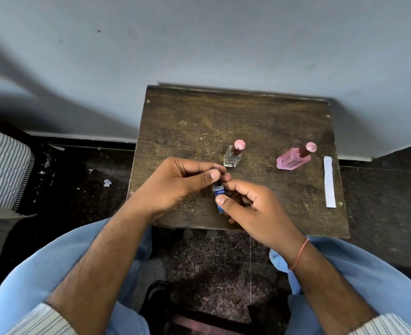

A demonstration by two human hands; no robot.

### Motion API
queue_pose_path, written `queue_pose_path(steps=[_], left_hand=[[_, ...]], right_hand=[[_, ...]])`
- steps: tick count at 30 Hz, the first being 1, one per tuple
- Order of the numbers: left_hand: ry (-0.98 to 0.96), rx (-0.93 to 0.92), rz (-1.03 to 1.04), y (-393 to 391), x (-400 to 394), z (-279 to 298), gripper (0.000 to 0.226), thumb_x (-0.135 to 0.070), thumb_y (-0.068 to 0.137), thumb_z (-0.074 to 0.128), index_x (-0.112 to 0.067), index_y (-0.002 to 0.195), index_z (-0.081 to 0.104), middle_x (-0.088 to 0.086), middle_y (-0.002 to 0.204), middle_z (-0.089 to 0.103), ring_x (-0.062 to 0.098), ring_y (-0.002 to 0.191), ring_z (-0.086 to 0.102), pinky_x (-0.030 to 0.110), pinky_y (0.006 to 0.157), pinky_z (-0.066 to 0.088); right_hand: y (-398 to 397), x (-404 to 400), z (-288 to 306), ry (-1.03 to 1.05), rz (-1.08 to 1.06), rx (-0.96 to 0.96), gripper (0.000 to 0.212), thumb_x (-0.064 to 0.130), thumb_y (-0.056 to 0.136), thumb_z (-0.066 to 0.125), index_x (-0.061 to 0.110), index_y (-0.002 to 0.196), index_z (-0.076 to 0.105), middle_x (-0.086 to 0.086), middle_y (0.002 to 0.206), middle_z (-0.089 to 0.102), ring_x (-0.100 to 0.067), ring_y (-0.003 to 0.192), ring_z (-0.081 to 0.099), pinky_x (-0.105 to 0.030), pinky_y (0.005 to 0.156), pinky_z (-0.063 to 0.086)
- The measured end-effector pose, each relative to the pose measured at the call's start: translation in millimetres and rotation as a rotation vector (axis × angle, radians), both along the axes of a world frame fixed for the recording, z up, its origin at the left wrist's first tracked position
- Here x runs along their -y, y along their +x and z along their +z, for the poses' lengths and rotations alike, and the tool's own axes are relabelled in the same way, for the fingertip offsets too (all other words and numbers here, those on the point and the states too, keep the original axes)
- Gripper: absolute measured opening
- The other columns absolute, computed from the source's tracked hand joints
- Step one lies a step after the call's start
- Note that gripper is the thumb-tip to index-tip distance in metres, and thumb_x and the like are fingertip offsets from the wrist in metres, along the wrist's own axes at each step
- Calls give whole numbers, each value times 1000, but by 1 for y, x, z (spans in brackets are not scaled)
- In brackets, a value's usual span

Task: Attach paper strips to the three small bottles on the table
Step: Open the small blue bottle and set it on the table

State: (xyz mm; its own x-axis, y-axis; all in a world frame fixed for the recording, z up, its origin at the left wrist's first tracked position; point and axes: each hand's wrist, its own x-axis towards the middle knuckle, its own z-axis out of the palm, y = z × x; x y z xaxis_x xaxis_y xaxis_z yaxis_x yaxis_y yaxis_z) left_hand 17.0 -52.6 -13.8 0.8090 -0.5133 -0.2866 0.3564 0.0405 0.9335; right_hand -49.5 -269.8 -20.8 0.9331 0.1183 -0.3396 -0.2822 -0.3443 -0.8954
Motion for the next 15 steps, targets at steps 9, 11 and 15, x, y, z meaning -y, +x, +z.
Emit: queue_pose_path(steps=[9,11,15], left_hand=[[21,-1,62,0,3,-1,22,-24,94,78,-13,111,88,5,114,87,12,116,79,17,99,56],[15,-3,56,-1,2,-1,23,-22,95,77,-11,112,87,5,112,87,8,111,80,14,94,57],[-32,-58,52,-3,2,-1,17,-12,101,72,-11,110,87,-1,101,88,-8,74,74,4,69,53]], right_hand=[[1,4,-2,-57,8,89,45,46,95,76,20,131,79,14,120,79,-9,109,77,-50,91,66],[1,6,-4,-46,24,75,33,29,101,78,16,132,79,10,120,80,-11,104,78,-48,85,68],[1,9,-4,43,47,9,25,17,103,76,17,128,79,4,104,82,-12,88,80,-36,72,69]])
